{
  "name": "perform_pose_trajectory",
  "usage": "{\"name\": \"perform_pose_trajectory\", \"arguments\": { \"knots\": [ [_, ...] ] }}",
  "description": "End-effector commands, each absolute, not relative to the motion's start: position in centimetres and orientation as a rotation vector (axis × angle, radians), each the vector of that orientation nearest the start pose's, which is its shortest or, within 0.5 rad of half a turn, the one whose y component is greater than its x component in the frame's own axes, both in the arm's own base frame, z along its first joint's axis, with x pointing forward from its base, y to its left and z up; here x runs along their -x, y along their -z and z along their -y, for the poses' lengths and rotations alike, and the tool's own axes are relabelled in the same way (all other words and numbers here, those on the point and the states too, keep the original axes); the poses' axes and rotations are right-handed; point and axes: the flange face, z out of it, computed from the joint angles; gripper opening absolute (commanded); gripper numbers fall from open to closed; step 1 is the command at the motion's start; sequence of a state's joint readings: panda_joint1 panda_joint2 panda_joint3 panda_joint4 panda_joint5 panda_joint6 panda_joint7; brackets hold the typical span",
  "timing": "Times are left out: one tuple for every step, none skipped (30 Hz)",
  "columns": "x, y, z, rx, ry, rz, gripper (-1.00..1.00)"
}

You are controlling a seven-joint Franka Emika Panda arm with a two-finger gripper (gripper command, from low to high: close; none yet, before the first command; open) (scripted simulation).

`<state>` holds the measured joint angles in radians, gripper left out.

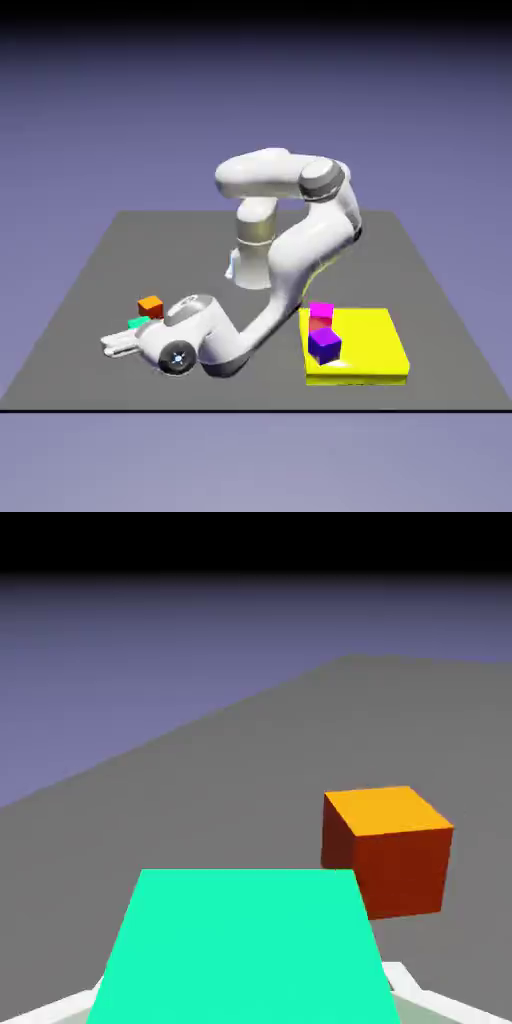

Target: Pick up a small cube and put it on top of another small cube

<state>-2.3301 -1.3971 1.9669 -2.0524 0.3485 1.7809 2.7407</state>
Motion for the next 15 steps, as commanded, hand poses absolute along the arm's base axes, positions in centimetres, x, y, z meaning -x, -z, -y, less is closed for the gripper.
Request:
{"name": "perform_pose_trajectory", "arguments": {
  "knots": [
    [-41.5, -12.8, 23.2, 0.387, -0.772, 1.996, -1.00],
    [-40.3, -13.2, 23.4, 0.407, -0.759, 1.989, -1.00],
    [-39.0, -13.5, 23.6, 0.426, -0.747, 1.983, -1.00],
    [-37.8, -13.9, 23.8, 0.445, -0.734, 1.977, -1.00],
    [-36.5, -14.2, 24.0, 0.465, -0.720, 1.970, -1.00],
    [-35.2, -14.6, 24.1, 0.484, -0.707, 1.964, -1.00],
    [-34.1, -14.9, 24.2, 0.500, -0.696, 1.959, -1.00],
    [-34.1, -14.9, 24.2, 0.500, -0.696, 1.959, -1.00],
    [-32.7, -13.6, 24.6, 0.500, -0.694, 1.959, -1.00],
    [-31.3, -12.3, 25.0, 0.499, -0.694, 1.959, -1.00],
    [-29.9, -11.2, 25.4, 0.500, -0.695, 1.959, -1.00],
    [-29.6, -11.0, 25.5, 0.500, -0.696, 1.959, -1.00],
    [-29.6, -11.0, 25.5, 0.500, -0.696, 1.959, 1.00],
    [-29.6, -11.0, 25.5, 0.500, -0.696, 1.959, 1.00],
    [-31.1, -12.2, 25.1, 0.500, -0.694, 1.959, 1.00]
  ]
}}
